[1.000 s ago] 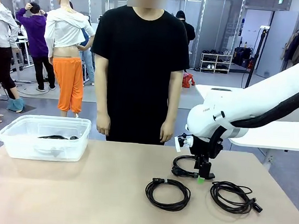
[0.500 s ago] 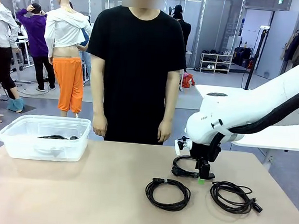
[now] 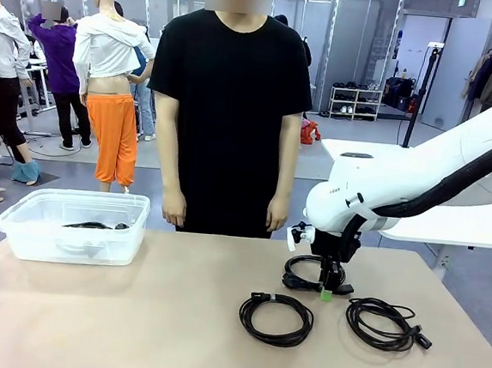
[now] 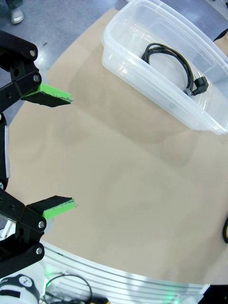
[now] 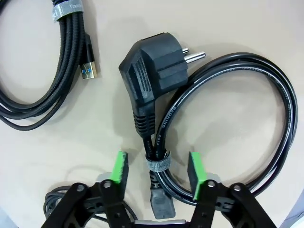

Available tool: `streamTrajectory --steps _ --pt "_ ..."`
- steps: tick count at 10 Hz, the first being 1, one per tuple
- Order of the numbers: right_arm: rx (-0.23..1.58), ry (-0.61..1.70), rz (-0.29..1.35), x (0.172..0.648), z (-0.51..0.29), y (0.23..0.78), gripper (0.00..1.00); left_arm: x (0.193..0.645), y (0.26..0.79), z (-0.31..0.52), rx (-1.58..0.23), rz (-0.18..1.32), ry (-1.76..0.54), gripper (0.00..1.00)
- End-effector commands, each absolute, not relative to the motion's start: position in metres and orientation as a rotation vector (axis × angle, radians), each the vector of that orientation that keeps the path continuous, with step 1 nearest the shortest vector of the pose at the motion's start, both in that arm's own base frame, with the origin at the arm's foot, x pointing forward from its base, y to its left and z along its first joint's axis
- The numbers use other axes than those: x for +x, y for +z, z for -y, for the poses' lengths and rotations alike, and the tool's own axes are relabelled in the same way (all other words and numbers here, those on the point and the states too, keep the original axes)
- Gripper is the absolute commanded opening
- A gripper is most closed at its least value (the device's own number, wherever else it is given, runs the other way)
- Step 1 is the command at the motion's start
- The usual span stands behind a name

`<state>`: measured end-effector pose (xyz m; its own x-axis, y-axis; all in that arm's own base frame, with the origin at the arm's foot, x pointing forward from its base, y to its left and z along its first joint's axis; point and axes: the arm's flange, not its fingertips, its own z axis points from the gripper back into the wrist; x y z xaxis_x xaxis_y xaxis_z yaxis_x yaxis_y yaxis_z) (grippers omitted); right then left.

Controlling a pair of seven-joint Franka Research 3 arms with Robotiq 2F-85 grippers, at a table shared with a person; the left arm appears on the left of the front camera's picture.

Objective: Organize and store the cables.
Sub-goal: Place the Power Cable into the Organizing box.

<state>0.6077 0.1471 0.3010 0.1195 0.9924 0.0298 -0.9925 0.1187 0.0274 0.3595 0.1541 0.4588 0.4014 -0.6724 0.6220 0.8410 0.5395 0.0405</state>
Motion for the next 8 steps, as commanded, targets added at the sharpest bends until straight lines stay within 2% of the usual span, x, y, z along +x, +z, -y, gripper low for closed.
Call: streamTrajectory --steps 1,2,3,4,6,8 --pt "0.08 1.425 0.001 0.612 -0.149 0.303 0.0 0.359 0.458 -0.152 -0.307 0.655 -0.968 0.96" --pt "0.08 1.421 0.0 0.61 -0.148 0.306 0.0 0.359 0.458 -0.152 -0.307 0.655 -0.968 0.96" --pt "0.076 1.424 -0.001 0.608 -0.148 0.31 0.05 0.359 0.458 -0.152 -0.307 0.655 -0.968 0.96" --pt "0.075 1.43 -0.002 0.606 -0.148 0.313 0.0 0.359 0.458 -0.152 -0.307 0.655 -0.968 0.96" --pt "0.08 1.423 -0.009 0.604 -0.145 0.325 0.0 0.359 0.458 -0.152 -0.307 0.655 -0.968 0.96" --pt "0.072 1.436 0.011 0.602 -0.146 0.36 0.0 0.359 0.458 -0.152 -0.307 0.655 -0.968 0.96"
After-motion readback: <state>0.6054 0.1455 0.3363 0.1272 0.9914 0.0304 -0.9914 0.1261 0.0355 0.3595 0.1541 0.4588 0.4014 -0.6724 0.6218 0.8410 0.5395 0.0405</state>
